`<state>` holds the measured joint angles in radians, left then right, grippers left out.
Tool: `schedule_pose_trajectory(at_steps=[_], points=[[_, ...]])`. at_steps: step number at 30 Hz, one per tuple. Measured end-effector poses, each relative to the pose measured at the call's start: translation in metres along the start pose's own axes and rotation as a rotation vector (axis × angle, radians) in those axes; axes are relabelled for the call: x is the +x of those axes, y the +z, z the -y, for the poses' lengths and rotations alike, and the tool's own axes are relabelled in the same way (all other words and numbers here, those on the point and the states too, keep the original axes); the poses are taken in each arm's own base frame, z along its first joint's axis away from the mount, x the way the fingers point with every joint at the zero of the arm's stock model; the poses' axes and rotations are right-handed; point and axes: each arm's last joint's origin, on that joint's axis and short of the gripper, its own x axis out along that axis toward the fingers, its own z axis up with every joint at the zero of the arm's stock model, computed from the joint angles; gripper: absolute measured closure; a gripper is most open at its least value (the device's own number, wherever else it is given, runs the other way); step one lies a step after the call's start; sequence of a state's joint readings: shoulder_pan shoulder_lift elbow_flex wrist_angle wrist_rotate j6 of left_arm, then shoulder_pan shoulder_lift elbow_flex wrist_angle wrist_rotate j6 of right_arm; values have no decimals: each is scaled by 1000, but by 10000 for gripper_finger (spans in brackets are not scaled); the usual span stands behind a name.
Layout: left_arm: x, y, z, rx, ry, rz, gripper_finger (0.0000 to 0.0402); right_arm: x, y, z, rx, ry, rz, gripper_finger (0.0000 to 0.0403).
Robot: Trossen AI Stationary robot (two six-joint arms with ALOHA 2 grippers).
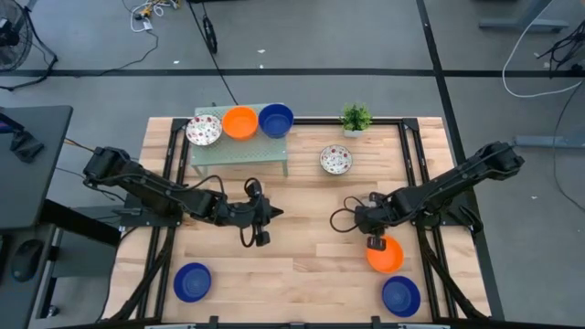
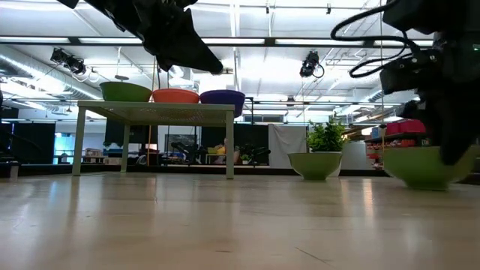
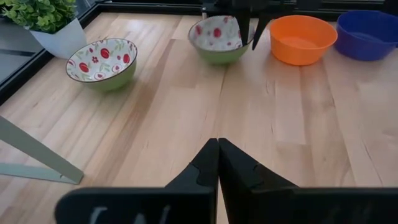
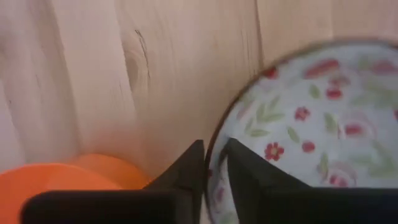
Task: Pick & Place Mini bowls
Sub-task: Stack the white patterned bowl on top of the other white patterned bowl on the shelf
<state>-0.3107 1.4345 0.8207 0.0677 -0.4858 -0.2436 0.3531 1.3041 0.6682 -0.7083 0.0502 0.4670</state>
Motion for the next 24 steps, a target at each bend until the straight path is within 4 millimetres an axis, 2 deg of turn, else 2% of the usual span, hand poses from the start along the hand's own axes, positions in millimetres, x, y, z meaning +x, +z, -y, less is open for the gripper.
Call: schedule_pose_trajectory(at_steps=[5, 12, 15, 19, 24], points=[[0, 0, 0, 4, 0, 0, 390, -2, 14, -6, -221, 38, 149, 383], [3, 1, 2, -2, -9, 23, 390, -16, 45, -24, -547, 149, 472, 390], [11, 2, 8, 45, -91, 61, 385, -15, 55, -30, -648, 170, 571, 390], [27, 1, 15, 106, -243, 117, 348, -6, 66, -38, -745, 214, 659, 390], [43, -1, 16, 179, -352, 117, 265, 6, 73, -42, -790, 234, 700, 390]])
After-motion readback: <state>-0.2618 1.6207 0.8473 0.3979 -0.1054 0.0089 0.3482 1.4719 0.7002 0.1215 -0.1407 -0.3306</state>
